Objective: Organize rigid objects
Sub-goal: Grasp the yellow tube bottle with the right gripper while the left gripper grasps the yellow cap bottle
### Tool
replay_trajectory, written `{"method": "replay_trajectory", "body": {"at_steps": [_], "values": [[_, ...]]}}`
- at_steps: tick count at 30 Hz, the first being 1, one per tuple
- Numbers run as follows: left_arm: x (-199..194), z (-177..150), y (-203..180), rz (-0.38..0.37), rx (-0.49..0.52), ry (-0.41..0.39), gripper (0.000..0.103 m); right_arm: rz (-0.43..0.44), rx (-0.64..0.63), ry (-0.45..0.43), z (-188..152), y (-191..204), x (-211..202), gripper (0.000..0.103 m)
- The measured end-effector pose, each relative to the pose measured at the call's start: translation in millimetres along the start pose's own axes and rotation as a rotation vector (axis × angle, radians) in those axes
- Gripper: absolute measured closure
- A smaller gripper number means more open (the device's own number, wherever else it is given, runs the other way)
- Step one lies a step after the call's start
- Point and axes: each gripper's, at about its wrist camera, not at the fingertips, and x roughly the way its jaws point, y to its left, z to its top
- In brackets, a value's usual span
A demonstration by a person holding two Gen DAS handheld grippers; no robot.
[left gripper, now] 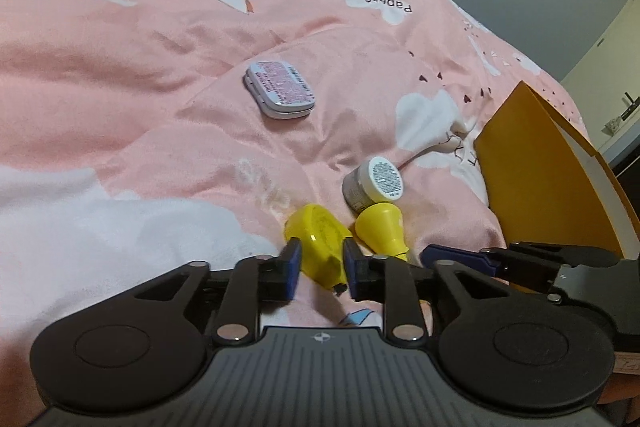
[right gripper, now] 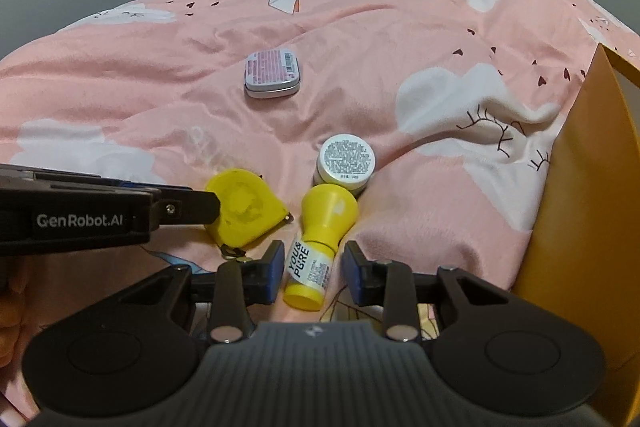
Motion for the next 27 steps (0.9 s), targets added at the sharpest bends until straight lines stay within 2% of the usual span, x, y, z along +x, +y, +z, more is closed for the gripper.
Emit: {"method": "replay_trajectory", "body": {"at_steps": [2,9,13,15,20,24,26,27], "values": [[3,0,-2,0.006,0.002,-0.002,0.061,-0.012,-0.016,-0.004,-1,0,2,0.071],[13,0,-8,0.11,0.041,-0.024,0.059,-0.021,-0.037,-0.019,2,0,7,0.071],[25,-1,-11,0.147,0.088,-0.009,0.041,-0.022,-0.045,-0.019,2,-1,10,0.07],[31,0,-10,0.146,0.092,0.008,0.037,-0.025,-0.047,-0.015,2,-1,12,0.069],[40,4,0,0.124,0.028,0.028,0.034,-0.035,-0.047,-0.001,2,0,19,0.065],[45,6,1,0.117,0.028,0.045,0.034,-0.044,-0.044,0.004,1,3,27,0.065],[46,7,-1,0.107,0.035,0.052,0.035,-0.048,-0.044,-0.003,1,5,30,0.071],[46,7,-1,0.098,0.036,0.047,0.041,-0.042,-0.043,-0.01,1,5,30,0.074]]}}
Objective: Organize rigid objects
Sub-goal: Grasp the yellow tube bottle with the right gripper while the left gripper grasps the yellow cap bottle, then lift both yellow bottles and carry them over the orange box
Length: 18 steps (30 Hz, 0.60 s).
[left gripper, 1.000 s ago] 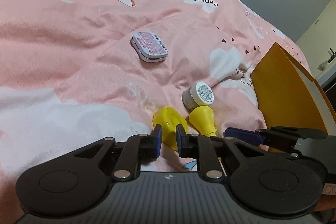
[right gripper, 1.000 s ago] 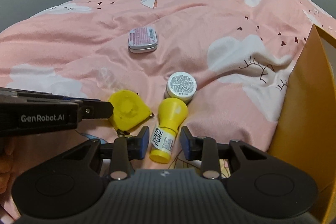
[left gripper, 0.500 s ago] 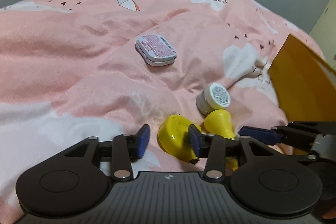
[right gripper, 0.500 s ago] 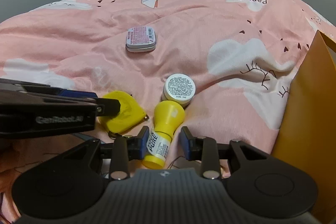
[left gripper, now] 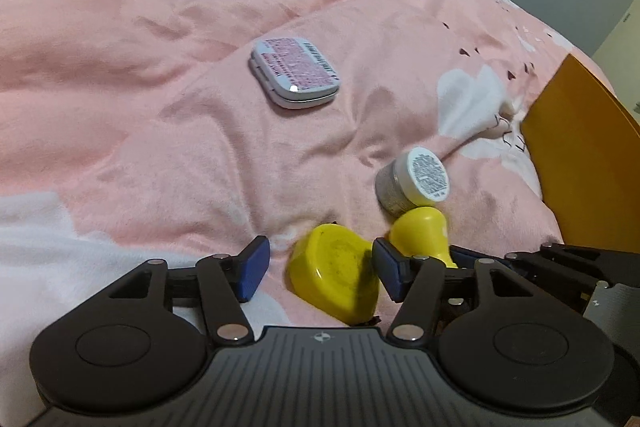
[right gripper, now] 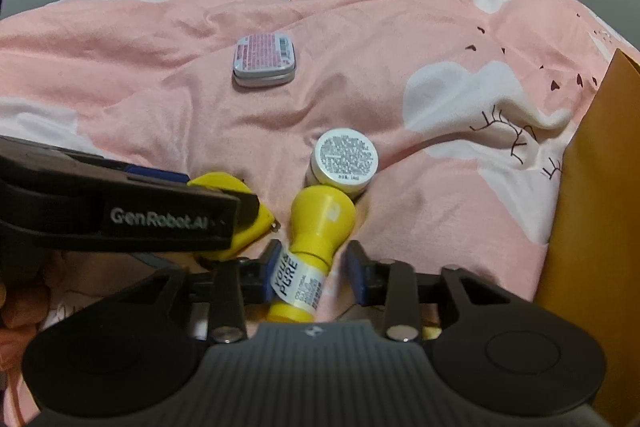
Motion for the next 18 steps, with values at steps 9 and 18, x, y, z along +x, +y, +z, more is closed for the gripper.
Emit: {"method": "replay_trajectory", "body": {"at_steps": [9,18], "values": [[-9,-7,-9,-0.039,0.042,-0.06,0.063,-0.022,-0.005,-0.005,-2,2,-9,0.08],[-6,-4,-3,-0.052,-0.016,-0.058,0.07,-0.028,-0.003,-0.01,-2,4,-10,0.08]]}}
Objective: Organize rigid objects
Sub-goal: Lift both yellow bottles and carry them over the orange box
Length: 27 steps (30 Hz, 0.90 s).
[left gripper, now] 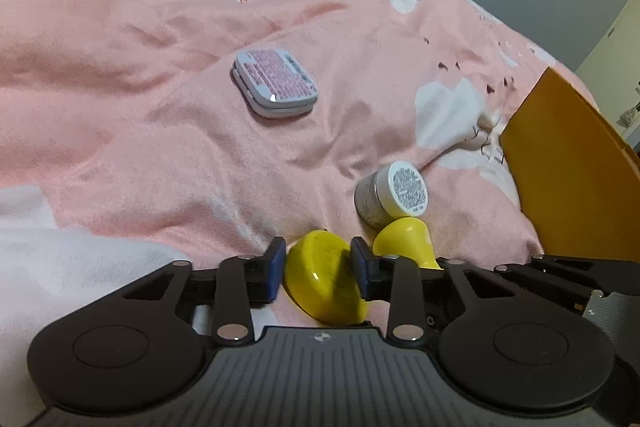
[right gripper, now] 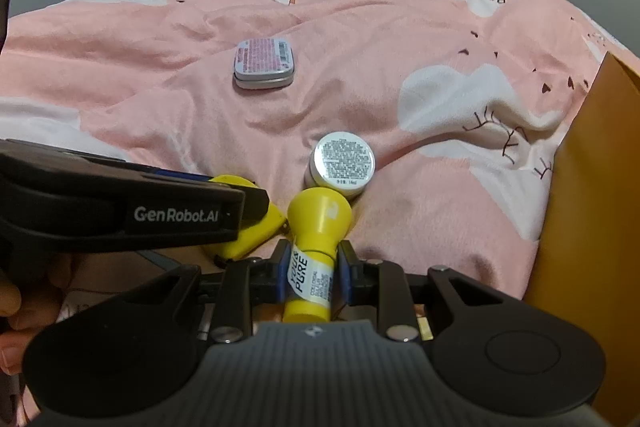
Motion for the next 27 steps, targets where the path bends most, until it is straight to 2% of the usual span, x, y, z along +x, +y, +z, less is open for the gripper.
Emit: {"method": "replay_trajectory", "body": {"at_steps": [10,19,27], "values": [[-29,-1,-8,-0.025,-0.007,-0.077,0.081,-0.033,-0.03,-0.11,6,5,-44,0.08],[-67,10,-26,-0.043,-0.001,-0.175,0.082,-0.036,-0.045,-0.212,15,5,-89,0.08],[-96,26,-57,-0.082,0.03,-0.248,0.081,-0.09,0.02,-0.316,23,-25,-141,0.08]]}}
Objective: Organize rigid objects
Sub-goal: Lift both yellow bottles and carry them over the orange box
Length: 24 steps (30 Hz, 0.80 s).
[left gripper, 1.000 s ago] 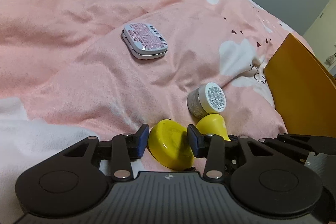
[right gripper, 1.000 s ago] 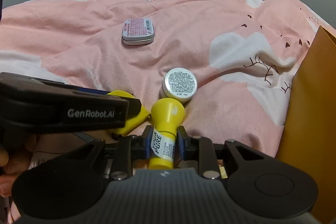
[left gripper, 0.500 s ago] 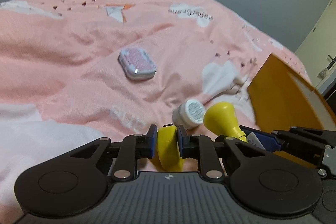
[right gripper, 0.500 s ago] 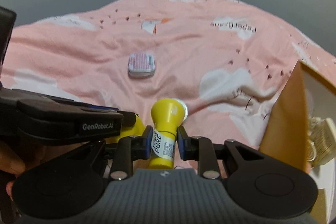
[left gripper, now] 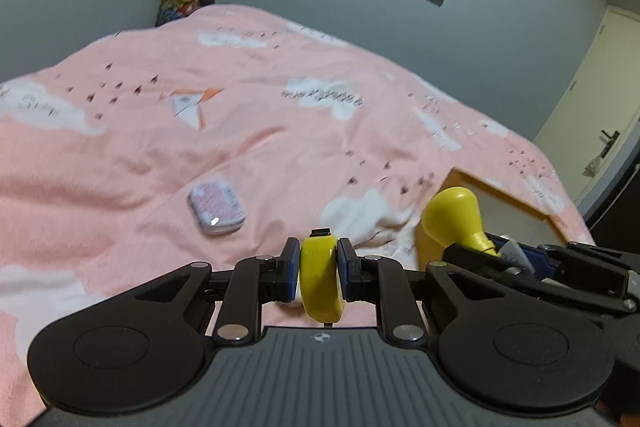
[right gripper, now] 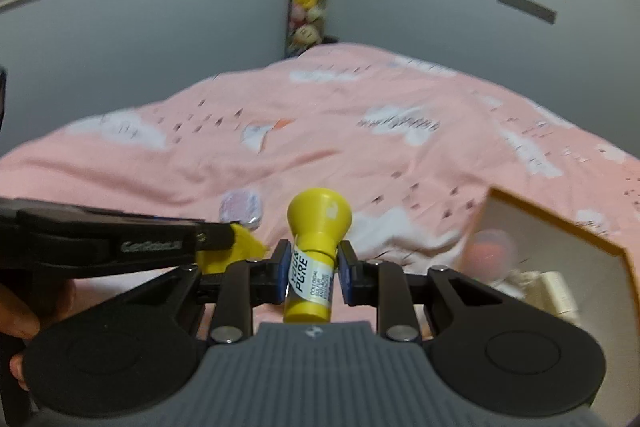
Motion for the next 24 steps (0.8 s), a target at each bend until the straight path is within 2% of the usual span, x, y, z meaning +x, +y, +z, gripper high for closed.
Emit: {"method": "replay_trajectory", "body": {"at_steps": [8,14,18,24], "values": [[2,19,-56,-0.123,0.079,-0.017,0.081,-0.061,0.051,-0.001,14,-63,-38,0.08],[25,21,-103,-0.234,0.151,0.032,0.081,-0.136,0.032,0.089,7,-110,-47,0.08],[49,16,-127,-0.289,0.174,0.096,0.081,-0.194,0.001,0.161,-3,-136,-47,0.08],[81,3,-157,-0.332,0.215,0.18,0.081,-0.203,0.036,0.285,-15,-171,-33,0.08]]}}
